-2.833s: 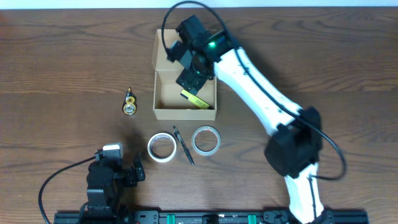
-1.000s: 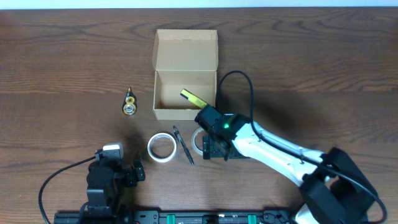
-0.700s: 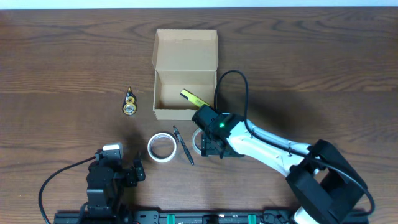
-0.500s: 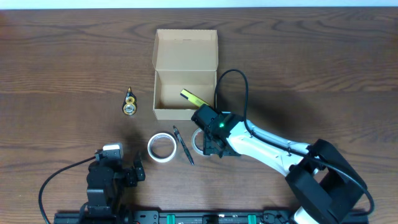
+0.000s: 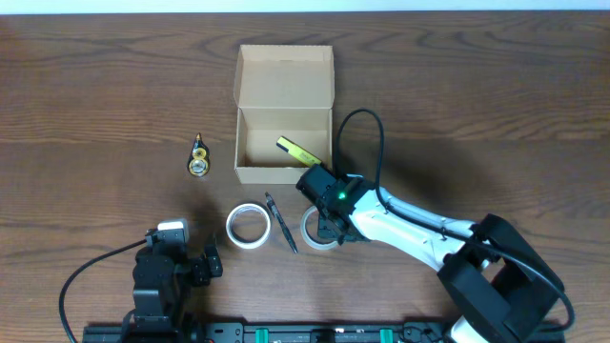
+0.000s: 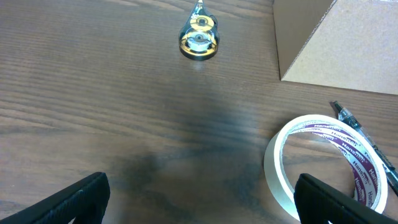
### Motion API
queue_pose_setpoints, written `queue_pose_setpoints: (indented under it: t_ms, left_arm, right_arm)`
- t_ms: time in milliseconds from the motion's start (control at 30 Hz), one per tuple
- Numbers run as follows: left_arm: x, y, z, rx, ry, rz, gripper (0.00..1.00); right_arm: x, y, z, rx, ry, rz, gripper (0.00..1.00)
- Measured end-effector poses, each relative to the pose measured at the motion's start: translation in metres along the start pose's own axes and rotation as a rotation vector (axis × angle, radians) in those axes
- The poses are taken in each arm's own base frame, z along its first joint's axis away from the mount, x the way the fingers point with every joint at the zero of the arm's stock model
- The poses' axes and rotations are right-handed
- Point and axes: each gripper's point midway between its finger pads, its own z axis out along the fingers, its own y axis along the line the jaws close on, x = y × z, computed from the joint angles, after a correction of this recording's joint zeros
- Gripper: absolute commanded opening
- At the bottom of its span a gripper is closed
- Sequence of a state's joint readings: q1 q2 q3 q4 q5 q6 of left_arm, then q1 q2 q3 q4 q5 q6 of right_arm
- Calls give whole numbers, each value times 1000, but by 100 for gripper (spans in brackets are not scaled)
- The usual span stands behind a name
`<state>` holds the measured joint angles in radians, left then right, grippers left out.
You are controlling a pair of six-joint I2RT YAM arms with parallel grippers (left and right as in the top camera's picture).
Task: Pack container
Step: 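Move the right gripper to the clear tape roll and grasp its rim, then lift the clear tape roll into the box and release it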
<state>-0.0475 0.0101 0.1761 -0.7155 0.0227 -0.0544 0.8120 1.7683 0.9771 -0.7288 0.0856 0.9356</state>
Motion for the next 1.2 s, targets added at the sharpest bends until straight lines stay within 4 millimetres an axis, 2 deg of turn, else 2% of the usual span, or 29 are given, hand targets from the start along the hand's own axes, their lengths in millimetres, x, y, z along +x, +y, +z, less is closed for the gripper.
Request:
queue_pose_setpoints:
  t_ms: [100, 367, 467, 667, 733, 833, 900, 1000, 1100, 1200]
  left_arm:
    - [0, 0, 0, 0, 0, 0, 95]
    - [0, 0, 0, 0, 0, 0, 95]
    - [0, 0, 0, 0, 0, 0, 95]
    - [0, 0, 0, 0, 0, 0, 95]
    - [0, 0, 0, 0, 0, 0, 95]
    - [0, 0, 0, 0, 0, 0, 95]
    - [0, 0, 0, 0, 0, 0, 96]
    - [0, 0, 0, 0, 0, 0, 95]
    - [0, 0, 0, 0, 0, 0, 96]
    - [0, 0, 0, 0, 0, 0, 95]
  right_arm:
    - [2, -3, 0, 12, 8, -1, 1]
    - [27, -39, -12, 137, 99, -12, 1]
    - [28, -43, -31, 110, 78, -11, 1]
    - [14, -32, -91, -71, -81, -58, 1]
    - [-1, -23, -121, -148, -170, -114, 1]
    - [-34, -1, -169, -251, -313, -216, 1]
    - [-63, 10, -202, -302, -423, -263, 1]
    - [-109, 15, -238, -324, -568, -309, 1]
    - [-147, 18, -246, -288, -637, -347, 1]
    - [-179, 29, -236, -243, -657, -399, 1]
